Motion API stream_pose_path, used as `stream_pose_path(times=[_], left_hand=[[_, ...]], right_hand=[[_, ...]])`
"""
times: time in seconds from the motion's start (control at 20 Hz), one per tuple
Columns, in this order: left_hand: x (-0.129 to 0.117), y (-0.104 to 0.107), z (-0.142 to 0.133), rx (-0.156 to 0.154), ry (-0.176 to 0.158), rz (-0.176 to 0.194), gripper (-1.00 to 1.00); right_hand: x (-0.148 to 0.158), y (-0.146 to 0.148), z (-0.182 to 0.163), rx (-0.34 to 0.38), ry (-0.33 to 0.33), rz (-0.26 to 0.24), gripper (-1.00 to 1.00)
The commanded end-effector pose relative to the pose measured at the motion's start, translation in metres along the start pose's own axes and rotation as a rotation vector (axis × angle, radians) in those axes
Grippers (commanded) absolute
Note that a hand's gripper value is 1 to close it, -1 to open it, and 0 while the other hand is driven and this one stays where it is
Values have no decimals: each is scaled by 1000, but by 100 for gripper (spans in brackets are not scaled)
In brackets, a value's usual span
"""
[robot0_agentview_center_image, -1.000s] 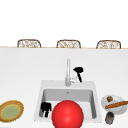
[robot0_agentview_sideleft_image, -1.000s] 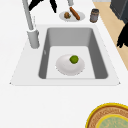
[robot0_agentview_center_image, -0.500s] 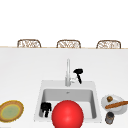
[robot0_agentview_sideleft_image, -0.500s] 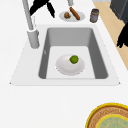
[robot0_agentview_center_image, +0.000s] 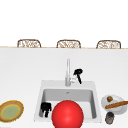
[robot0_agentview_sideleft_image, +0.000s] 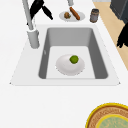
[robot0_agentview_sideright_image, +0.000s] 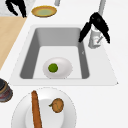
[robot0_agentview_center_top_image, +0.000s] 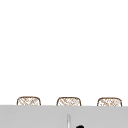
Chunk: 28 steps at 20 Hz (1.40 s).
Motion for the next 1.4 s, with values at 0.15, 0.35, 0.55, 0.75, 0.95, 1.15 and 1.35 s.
stream_pose_path(times=[0.15,0.35,0.55,0.75,0.95,1.15,1.35], left_hand=[[0,0,0,0,0,0,0],[0,0,0,0,0,0,0],[0,0,0,0,0,0,0],[0,0,0,0,0,0,0],[0,0,0,0,0,0,0],[0,0,0,0,0,0,0],[0,0,0,0,0,0,0]], right_hand=[[-4,-5,-28,140,16,16,-100],[-5,-4,-51,193,42,19,-100],[-7,-9,-71,257,48,17,-100],[-4,-11,-90,270,65,32,100],[-8,-6,-94,291,89,8,100],[0,-18,-81,223,150,-8,100],[11,-36,-78,219,221,33,100]])
